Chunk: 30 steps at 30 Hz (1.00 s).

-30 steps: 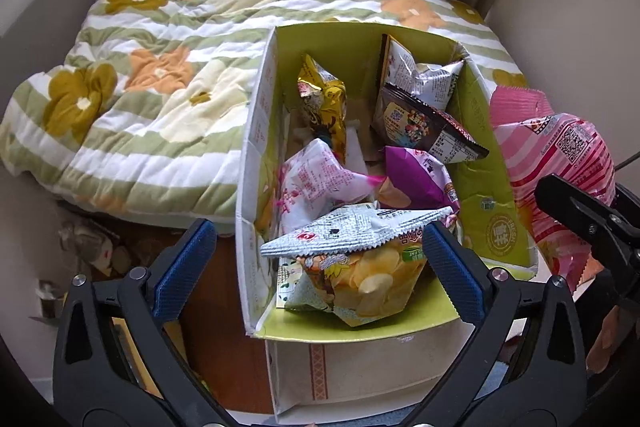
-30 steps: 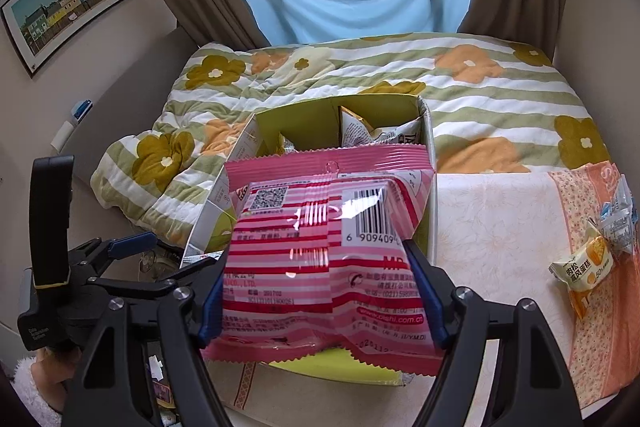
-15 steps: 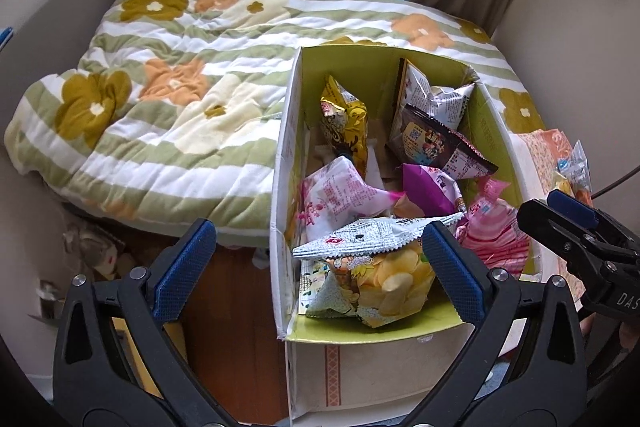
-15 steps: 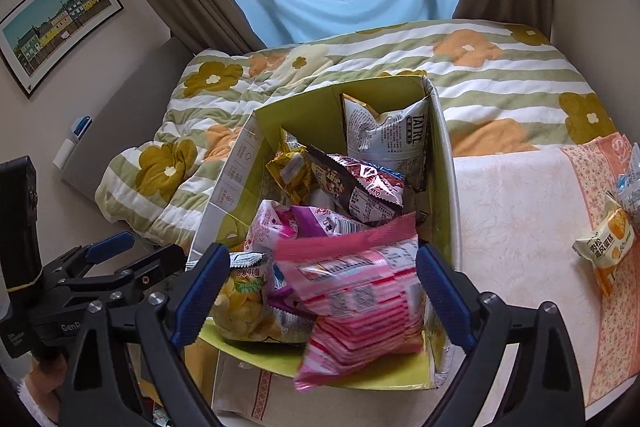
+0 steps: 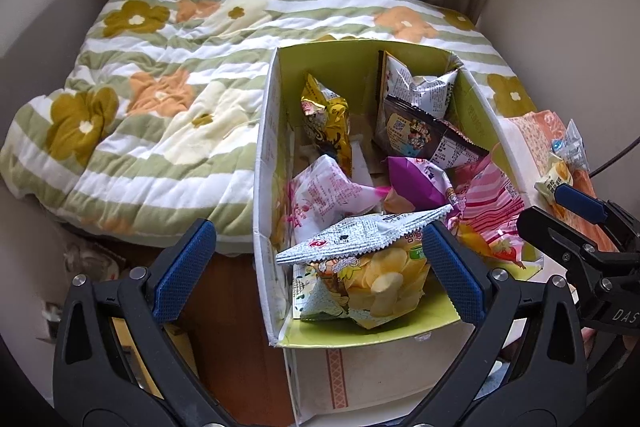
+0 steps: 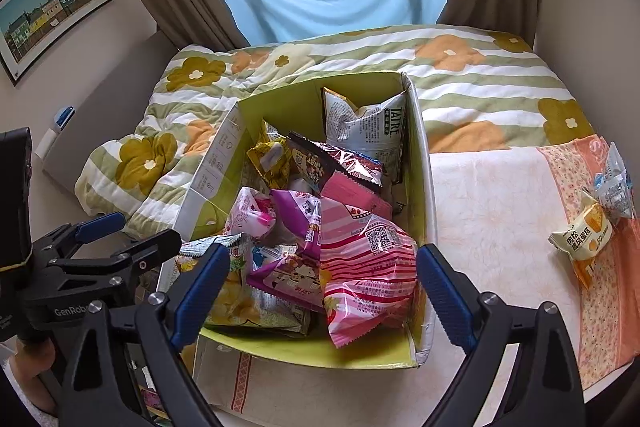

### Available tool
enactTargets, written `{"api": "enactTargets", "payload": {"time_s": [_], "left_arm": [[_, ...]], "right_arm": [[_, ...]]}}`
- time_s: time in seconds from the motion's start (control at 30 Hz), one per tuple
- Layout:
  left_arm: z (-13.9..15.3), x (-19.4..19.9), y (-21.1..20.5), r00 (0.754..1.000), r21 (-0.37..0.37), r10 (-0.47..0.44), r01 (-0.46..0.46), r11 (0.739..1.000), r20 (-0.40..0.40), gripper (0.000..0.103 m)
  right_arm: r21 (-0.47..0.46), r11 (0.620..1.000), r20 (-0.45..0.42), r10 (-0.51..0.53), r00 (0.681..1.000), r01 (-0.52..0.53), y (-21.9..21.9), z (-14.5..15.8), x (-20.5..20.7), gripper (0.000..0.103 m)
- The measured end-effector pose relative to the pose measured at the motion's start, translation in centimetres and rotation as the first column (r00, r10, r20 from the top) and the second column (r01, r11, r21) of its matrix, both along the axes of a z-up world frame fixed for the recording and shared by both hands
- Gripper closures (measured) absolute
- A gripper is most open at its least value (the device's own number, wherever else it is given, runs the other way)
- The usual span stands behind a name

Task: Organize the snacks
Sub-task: 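Move both tools back toward the last snacks on the sheet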

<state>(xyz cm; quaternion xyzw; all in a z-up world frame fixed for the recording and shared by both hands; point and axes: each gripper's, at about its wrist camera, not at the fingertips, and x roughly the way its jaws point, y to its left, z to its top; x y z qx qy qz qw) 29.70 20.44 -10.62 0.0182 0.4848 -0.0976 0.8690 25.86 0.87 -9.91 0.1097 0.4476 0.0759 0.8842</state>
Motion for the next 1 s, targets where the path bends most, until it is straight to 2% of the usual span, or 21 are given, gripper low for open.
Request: {"api": "enactTargets", "payload": {"time_s": [0.23,0.43,0.57,0.73,0.9,1.0], "left_arm": [[2.2,0.2,-1.8,0.999,-0.050,0.010,-0.008,0.999,0.052,0.001],[4.0,0.2,-7.0,0.996,-0.049,-0.001,0.006,0.999,0.094,0.001],[4.7,0.2,-12.3,0.994,-0.038,-0.030,0.034,0.999,0.101,0.001],[4.5,0.4,-20.2,0.991,-0.036,-0.096,0.100,0.994,0.097,0.001],[2.6,0.7,-28.9,0.978,-0.025,-0.196,0.198,0.980,0.074,0.001],[0.6,1.0,-34.0,0.966,-0.059,-0.257,0.259,0.964,0.038,0.001]], "right_arm": [[-0.013,1.000,0.058,0.006,0.998,-0.006,-3.2,2.5,-0.5,0.010],[-0.070,0.998,0.096,0.002,0.995,0.004,-9.0,4.1,-1.3,0.010],[-0.099,0.995,0.098,-0.017,0.995,0.027,-14.1,4.8,-1.7,0.010],[-0.182,0.981,0.098,-0.046,0.994,0.063,-21.3,5.0,-2.8,0.010],[-0.268,0.960,0.088,-0.061,0.994,0.083,-28.1,4.1,-2.8,0.010],[-0.318,0.946,0.081,-0.039,0.996,0.063,-30.9,3.3,-2.2,0.010]]}}
